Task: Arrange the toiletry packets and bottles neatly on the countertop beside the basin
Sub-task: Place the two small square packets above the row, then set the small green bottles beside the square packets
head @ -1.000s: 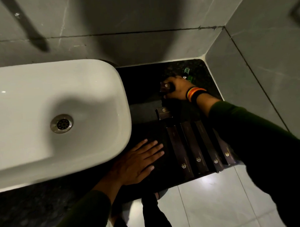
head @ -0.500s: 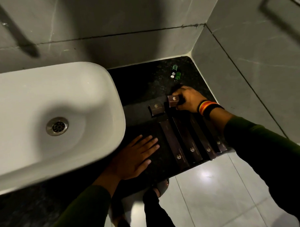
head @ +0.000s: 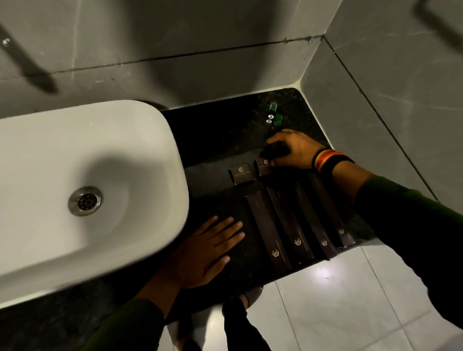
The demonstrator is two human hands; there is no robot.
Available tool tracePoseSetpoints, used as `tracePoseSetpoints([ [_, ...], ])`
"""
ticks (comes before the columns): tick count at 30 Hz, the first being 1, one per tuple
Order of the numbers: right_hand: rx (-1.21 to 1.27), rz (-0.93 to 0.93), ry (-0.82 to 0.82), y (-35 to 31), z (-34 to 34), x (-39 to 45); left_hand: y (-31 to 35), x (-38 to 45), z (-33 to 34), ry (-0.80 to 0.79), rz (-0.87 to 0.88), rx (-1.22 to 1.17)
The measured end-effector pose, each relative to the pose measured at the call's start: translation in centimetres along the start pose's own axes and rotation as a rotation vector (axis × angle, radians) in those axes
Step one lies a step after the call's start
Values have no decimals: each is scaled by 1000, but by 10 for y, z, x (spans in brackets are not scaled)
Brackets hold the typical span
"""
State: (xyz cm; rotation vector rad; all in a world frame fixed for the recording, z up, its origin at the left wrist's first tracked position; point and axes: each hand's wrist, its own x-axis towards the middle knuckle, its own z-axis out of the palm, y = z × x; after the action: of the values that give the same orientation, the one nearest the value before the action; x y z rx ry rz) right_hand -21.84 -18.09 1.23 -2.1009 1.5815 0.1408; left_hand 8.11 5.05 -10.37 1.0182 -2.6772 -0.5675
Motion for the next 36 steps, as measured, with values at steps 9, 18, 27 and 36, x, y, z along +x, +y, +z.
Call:
tracePoseSetpoints([
  [9, -85, 137, 129, 19, -10, 64, 1, 0, 3, -34, -21, 65],
  [18, -50, 304, 245, 8, -9, 59, 3, 0, 2, -37, -24, 62],
  [27, 344, 310, 289, 11, 7, 8, 2, -1, 0, 11, -2, -5],
  [36, 359, 238, 317, 12, 32, -58, -1, -1, 1, 15, 14, 43],
])
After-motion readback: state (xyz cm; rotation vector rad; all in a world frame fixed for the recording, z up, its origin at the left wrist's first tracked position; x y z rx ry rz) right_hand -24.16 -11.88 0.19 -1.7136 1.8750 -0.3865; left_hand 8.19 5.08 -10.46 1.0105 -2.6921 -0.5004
